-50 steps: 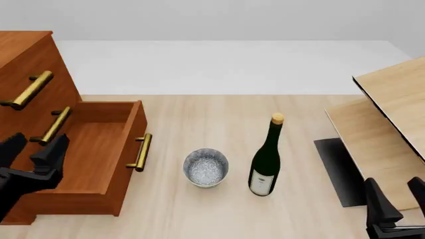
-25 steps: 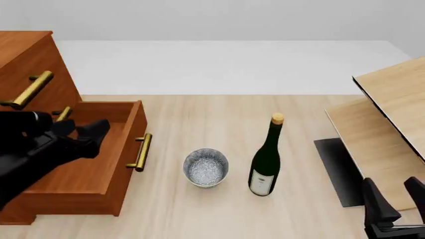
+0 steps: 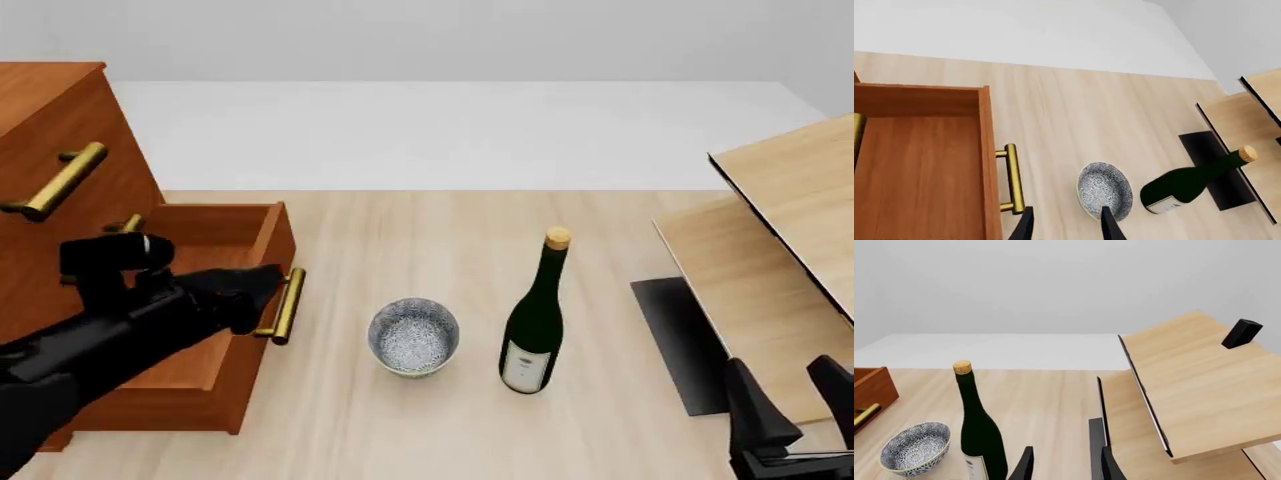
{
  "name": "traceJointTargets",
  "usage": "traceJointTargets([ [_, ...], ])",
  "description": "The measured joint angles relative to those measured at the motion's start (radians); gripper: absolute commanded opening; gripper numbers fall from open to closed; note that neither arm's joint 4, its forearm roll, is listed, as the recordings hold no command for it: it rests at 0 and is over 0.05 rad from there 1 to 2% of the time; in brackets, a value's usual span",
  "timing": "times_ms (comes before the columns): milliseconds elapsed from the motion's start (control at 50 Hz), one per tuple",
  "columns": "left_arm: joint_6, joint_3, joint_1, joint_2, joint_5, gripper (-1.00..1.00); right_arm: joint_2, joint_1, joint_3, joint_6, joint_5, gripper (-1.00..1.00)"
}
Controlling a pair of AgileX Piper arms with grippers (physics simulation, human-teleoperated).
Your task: Close the bottom drawer of the cabinet and open the top drawer.
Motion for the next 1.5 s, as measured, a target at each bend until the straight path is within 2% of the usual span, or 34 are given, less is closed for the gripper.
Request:
traceJointTargets([
  [300,-0.065,0.025,-0.054,0.102,-0.056,1.00,0.009,0.002,0.000,0.000,-0.006,1.00],
  [760,-0.115,0.087,-0.104,0.281,-0.161,1.00,0.008,-0.007,0.001,-0.004,-0.006,1.00],
  [1100,-0.072,0.096,-0.048,0.383,-0.185,1.00,-0.004,-0.005,0.001,-0.006,0.006,1.00],
  [1500,-0.020,0.105,0.007,0.381,-0.178,1.00,-0.013,-0.002,0.001,-0.006,0.015,1.00],
])
